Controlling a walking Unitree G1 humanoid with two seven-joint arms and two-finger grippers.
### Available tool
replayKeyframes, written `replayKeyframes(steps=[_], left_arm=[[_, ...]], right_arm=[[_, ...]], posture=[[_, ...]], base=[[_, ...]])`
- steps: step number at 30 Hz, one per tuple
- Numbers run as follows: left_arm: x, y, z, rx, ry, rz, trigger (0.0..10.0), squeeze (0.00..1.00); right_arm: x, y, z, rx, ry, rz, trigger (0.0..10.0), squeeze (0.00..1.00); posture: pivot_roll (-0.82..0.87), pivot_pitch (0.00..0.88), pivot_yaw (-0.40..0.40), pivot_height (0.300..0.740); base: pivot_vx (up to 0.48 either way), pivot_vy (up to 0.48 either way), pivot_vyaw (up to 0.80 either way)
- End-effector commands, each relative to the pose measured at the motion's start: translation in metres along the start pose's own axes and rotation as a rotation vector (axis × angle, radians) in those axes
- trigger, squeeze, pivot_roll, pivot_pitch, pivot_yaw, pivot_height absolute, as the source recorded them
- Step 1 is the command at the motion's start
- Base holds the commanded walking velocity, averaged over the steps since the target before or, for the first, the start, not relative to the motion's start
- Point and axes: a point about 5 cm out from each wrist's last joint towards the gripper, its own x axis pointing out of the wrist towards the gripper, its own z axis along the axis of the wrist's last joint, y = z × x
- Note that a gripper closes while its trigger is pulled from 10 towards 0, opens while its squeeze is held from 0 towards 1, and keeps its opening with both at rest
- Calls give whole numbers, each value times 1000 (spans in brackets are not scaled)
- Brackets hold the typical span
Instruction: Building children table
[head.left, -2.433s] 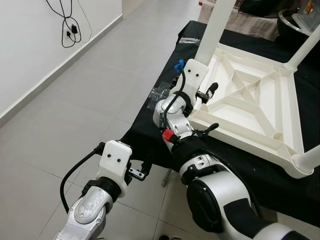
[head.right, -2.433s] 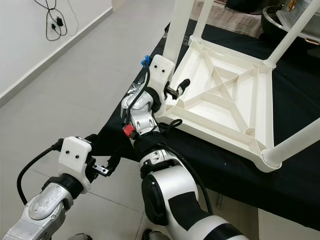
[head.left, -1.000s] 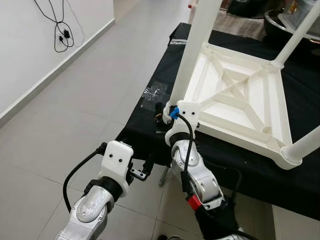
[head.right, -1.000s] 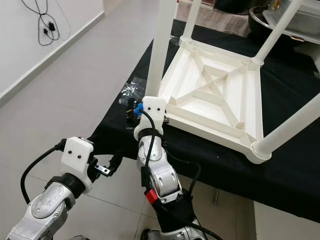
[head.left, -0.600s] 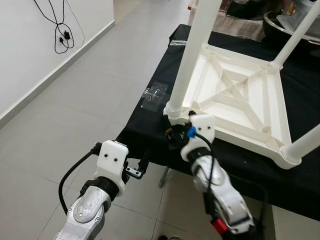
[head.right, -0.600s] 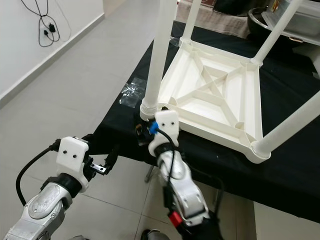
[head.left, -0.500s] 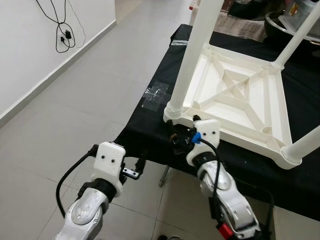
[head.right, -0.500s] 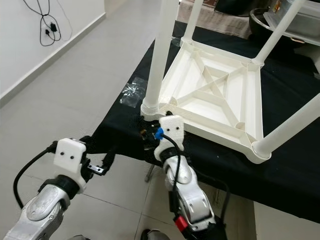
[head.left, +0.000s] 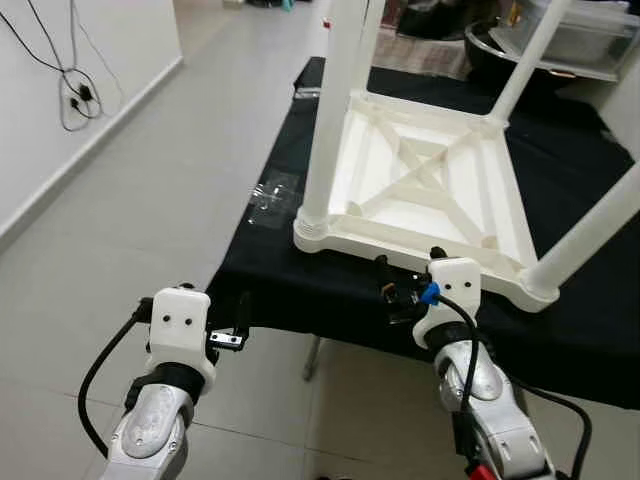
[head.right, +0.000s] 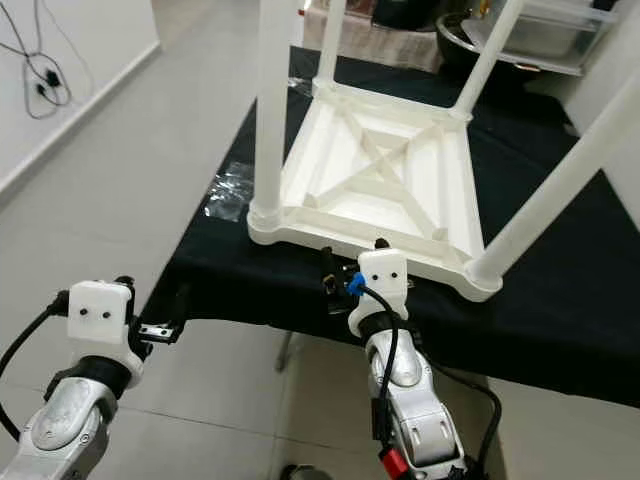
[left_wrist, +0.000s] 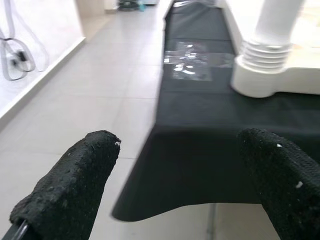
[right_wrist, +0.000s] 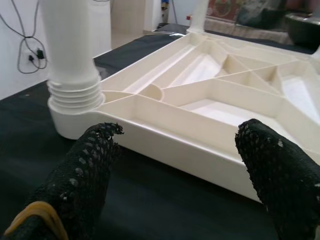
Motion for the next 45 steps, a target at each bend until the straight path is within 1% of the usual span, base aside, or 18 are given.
replayKeyframes(steps=[1, 5, 7, 12, 18, 22, 32, 35, 40, 45], left_arm=[[0, 1, -4, 12, 20, 6, 10000, 0], [-1, 0, -5, 0, 27, 2, 10000, 0], [-3, -3, -6, 22, 33, -13, 10000, 0], [-2, -11, -8, 33, 33, -50, 10000, 0], [-2, -10, -8, 34, 31, -47, 10000, 0], [-2, -9, -9, 30, 38, -41, 10000, 0], [-3, -8, -11, 0, 53, -23, 10000, 0], [-3, -7, -10, 6, 47, -17, 10000, 0], [-3, -8, -11, 11, 56, -33, 10000, 0], [-3, -9, -12, 15, 59, -35, 10000, 0]], right_arm=[[0, 1, -4, -10, 10, 5, 10000, 0], [-2, 1, -6, -12, 19, 1, 10000, 0], [-4, 1, -7, -3, 21, -2, 10000, 0], [-3, 5, -5, -18, 5, 10, 10000, 0], [-3, 6, -6, -11, 8, 14, 10000, 0], [-2, 6, -6, -13, 6, 16, 10000, 0], [1, 8, -4, -11, -7, 32, 10000, 0], [2, 9, -3, 3, -9, 33, 10000, 0], [3, 8, -3, -9, -9, 33, 10000, 0], [5, 8, -1, -3, -16, 27, 10000, 0]], posture=[[140, 110, -102, 740], [140, 107, -100, 740], [140, 107, -100, 740], [137, 103, -100, 740], [137, 100, -102, 740], [138, 97, -104, 740], [140, 92, -109, 740], [140, 89, -109, 740], [141, 85, -109, 740], [142, 82, -109, 740]], base=[[0, 0, -800], [0, 0, -800], [0, 0, -694], [0, -59, 0], [0, -416, 0], [245, -385, 0], [0, 0, 0], [0, 480, 0], [0, 480, 0], [0, 384, 0]])
